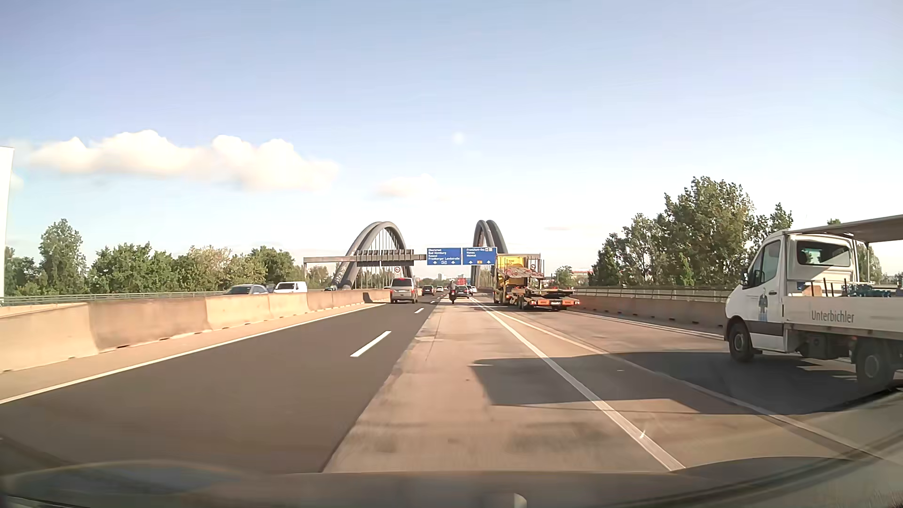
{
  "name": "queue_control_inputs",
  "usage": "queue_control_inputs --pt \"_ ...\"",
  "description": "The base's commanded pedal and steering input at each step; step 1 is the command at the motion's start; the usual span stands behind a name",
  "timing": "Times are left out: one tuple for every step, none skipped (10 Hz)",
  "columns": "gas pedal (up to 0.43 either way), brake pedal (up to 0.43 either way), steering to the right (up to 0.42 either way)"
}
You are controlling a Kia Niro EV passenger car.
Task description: Follow the waypoints while adhering to traffic rules and regulations
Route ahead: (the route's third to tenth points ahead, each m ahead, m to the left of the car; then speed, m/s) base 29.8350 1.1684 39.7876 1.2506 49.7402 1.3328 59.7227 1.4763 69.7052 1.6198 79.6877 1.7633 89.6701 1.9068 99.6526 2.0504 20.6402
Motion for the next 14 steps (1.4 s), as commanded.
queue_control_inputs --pt "0.0 0.0 0.0" --pt "0.0 0.0 0.0" --pt "0.0 0.0 0.0" --pt "0.0 0.0 0.0" --pt "0.0 0.0 0.0" --pt "0.0 0.0 0.0" --pt "0.0 0.0 0.0" --pt "0.0 0.0 0.0" --pt "0.0 0.0 0.0" --pt "0.0 0.0 0.0" --pt "0.0 0.0 0.0" --pt "0.0 0.0 0.0" --pt "0.0 0.0 0.0" --pt "0.0 0.0 0.0"
